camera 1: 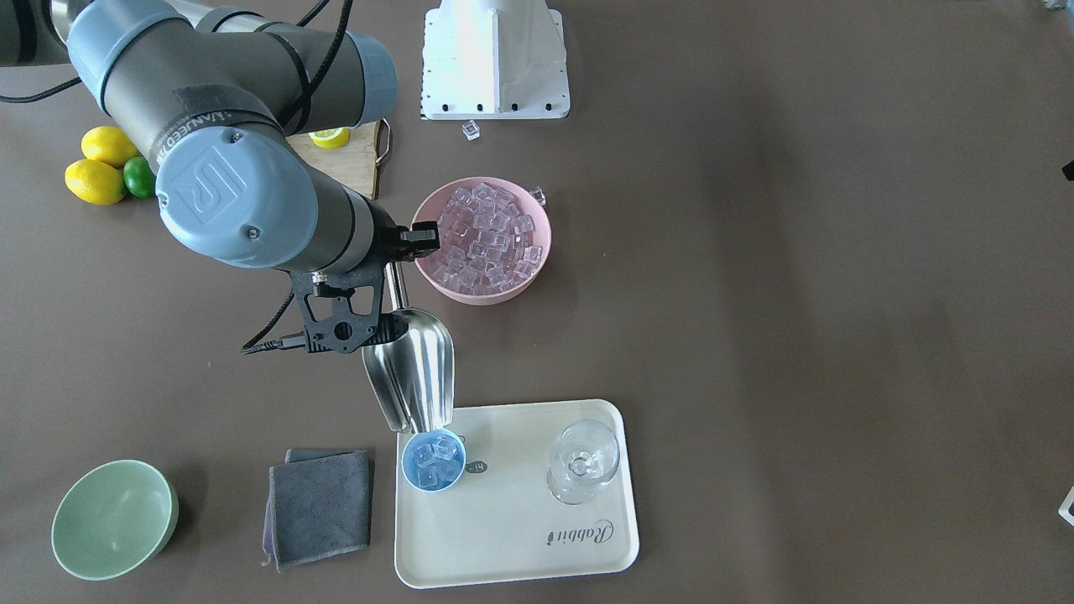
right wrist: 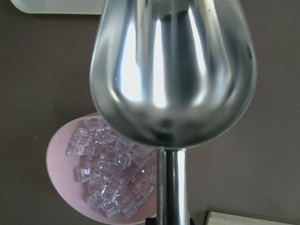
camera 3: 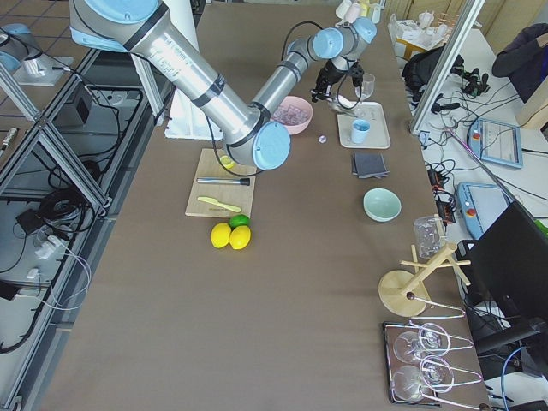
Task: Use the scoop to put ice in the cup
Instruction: 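Tilt the scoop over the light-blue cup to pour ice in with the right gripper, then carry the empty scoop back beside the pink bowl with the right gripper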
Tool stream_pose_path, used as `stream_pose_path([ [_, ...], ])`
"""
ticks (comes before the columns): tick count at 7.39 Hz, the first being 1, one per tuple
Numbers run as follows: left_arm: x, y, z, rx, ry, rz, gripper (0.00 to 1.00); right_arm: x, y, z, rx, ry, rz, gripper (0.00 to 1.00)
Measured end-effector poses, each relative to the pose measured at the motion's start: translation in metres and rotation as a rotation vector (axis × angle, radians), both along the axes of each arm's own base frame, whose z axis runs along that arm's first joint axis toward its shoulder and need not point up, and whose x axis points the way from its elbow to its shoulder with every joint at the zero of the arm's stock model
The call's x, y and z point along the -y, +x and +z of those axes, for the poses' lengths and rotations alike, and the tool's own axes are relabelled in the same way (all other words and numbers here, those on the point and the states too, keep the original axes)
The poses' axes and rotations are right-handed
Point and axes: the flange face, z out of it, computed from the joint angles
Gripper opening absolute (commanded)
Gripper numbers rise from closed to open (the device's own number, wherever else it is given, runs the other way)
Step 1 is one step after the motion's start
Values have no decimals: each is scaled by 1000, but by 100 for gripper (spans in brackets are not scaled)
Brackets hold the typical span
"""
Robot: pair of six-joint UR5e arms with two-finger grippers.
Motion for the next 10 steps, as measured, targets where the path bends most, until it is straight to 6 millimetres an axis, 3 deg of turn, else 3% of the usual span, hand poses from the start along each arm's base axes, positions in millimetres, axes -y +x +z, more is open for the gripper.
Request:
stream_pose_path([
  [5, 0, -3, 0, -2, -1, -7, 99, -112, 84, 67, -55, 128, 69, 0],
  [7, 0, -3, -1, -3, 1, -8, 99, -157, 94, 111, -104, 171, 92, 0],
  [10, 0, -3, -1, -2, 2, -6, 99, -195, 87, 173, -113, 199, 163, 0],
])
